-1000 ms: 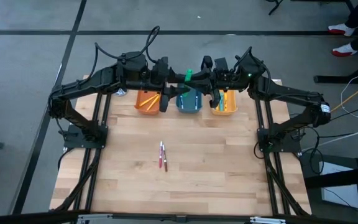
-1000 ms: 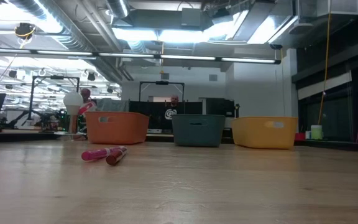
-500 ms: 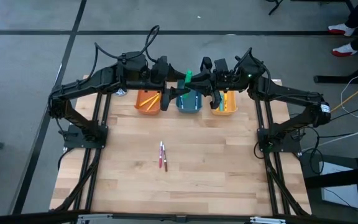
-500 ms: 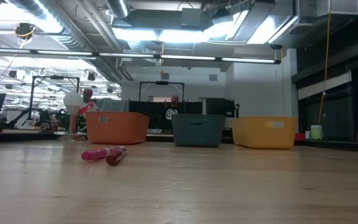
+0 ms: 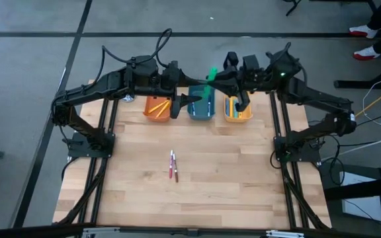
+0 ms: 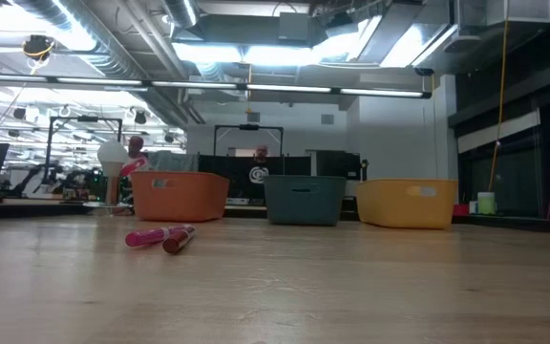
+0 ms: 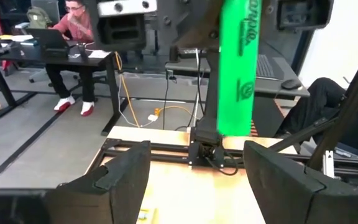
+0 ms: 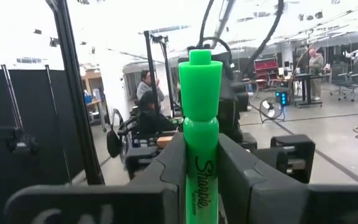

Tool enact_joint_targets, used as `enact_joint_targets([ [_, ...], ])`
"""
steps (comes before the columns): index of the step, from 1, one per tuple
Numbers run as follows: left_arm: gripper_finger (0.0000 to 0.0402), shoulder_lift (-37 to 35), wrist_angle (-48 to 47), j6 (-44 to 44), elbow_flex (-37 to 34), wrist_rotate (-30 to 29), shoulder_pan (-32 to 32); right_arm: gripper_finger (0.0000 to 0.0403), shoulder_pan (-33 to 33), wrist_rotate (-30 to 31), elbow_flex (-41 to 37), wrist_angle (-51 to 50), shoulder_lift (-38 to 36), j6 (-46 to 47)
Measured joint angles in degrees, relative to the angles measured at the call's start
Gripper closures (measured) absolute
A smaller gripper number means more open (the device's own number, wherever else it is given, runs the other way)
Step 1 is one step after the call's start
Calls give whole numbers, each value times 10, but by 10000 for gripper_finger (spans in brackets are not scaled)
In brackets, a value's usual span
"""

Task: Pick & Place Markers
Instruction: Put the green highlighter pen into the yellow bin

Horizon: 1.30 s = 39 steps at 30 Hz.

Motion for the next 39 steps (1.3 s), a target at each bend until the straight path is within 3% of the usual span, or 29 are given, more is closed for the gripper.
enact_joint_targets([
  [5,163,-2,-10,7,0,5,0,340,0,48,53,-125,-3,-33],
  [12,255,-16,-17,20,0,11,-4,340,0,139,106,-265,-3,-63],
  [24,391,-45,-20,21,0,22,-8,340,0,256,119,-325,-2,-43],
  [31,400,-50,-23,27,0,52,-8,340,0,279,119,-332,-2,-28],
  [39,400,-56,-24,36,0,56,-8,340,-6,360,119,-390,-2,21],
])
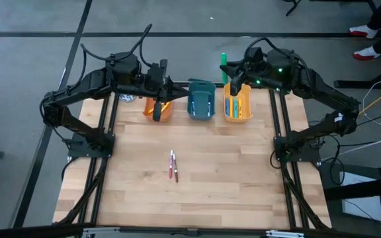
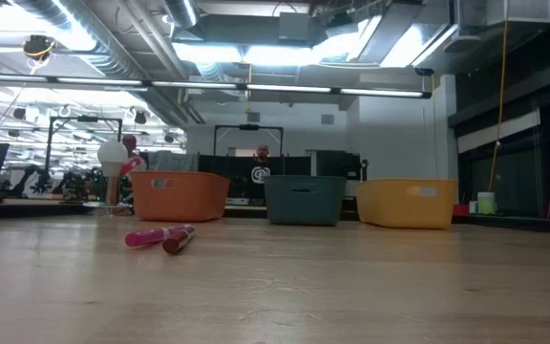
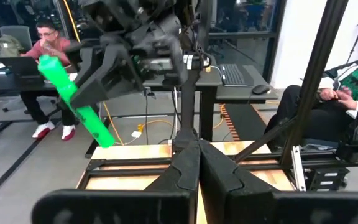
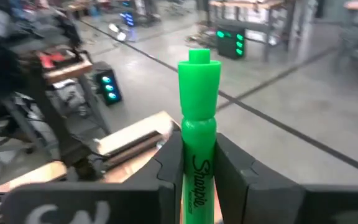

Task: Pick & Place Markers
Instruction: Put the green highlighter pen into the yellow bin

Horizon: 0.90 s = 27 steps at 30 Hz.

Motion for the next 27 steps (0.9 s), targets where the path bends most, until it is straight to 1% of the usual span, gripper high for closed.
enact_joint_targets([
  [3,400,-2,0,4,0,0,0,340,-11,12,0,-33,0,22],
  [6,399,-4,0,2,0,0,0,340,-20,41,0,-64,0,28],
  [10,400,-6,0,2,0,-1,0,340,-36,72,0,-75,0,25],
  [21,399,-9,0,0,0,-6,0,340,-122,91,0,-87,0,-5],
  [27,400,-9,0,-2,0,-33,0,340,-163,91,-1,-112,0,-7],
])
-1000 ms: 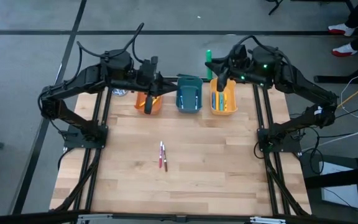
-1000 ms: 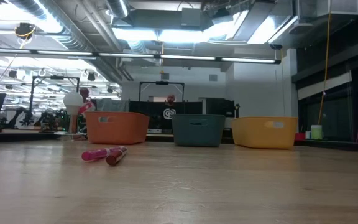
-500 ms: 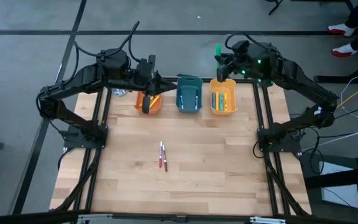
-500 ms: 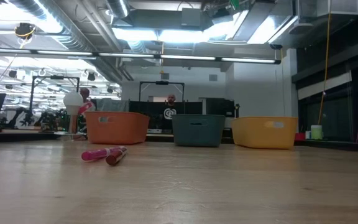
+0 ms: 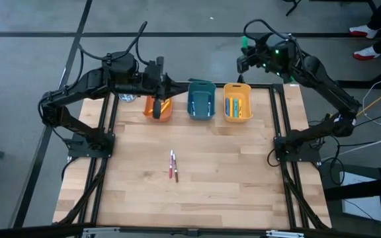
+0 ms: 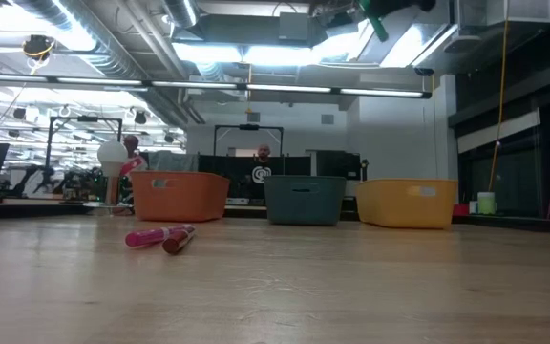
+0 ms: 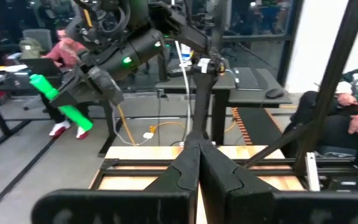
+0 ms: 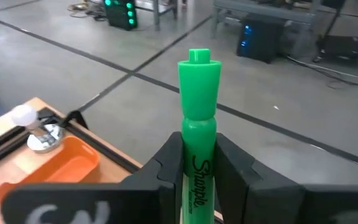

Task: Pick & Place Markers
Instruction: Put the green highlighter pen into the yellow bin

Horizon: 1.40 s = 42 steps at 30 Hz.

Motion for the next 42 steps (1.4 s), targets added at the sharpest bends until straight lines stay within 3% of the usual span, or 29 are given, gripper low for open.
enact_joint_targets([
  [15,400,-3,0,-7,0,-12,0,340,-73,-18,0,-64,12,-15],
  [31,397,-3,0,-23,0,-40,0,340,-79,-22,-1,-145,76,14],
  [42,398,-3,2,-24,0,-40,0,340,-87,-58,-87,-128,80,51],
])
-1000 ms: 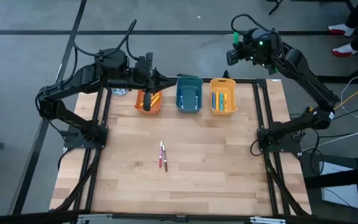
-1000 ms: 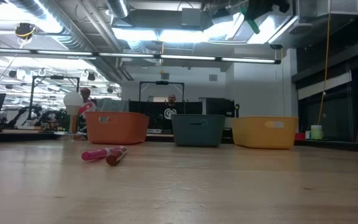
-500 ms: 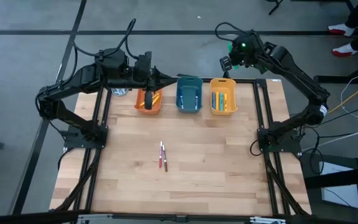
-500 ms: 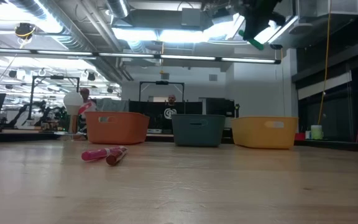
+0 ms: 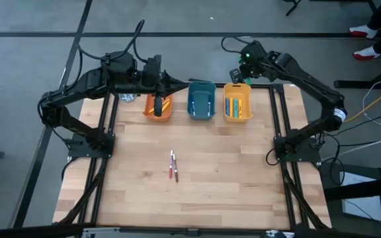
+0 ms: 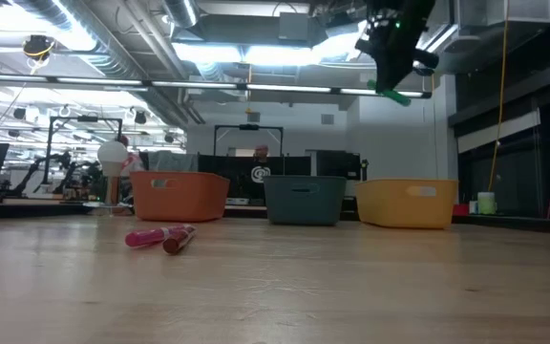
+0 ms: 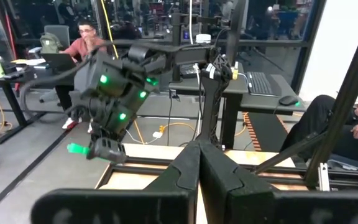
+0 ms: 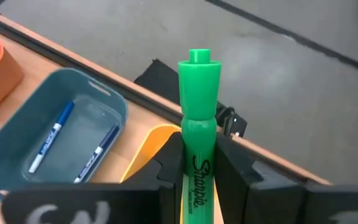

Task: Pick & Place Markers
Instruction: Put the green highlighter pen into the yellow bin

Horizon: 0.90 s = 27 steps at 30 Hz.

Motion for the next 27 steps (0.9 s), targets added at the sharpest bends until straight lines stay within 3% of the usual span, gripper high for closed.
enact_joint_targets([
  [27,399,0,2,0,0,-2,-9,340,-5,-90,-237,98,0,155],
])
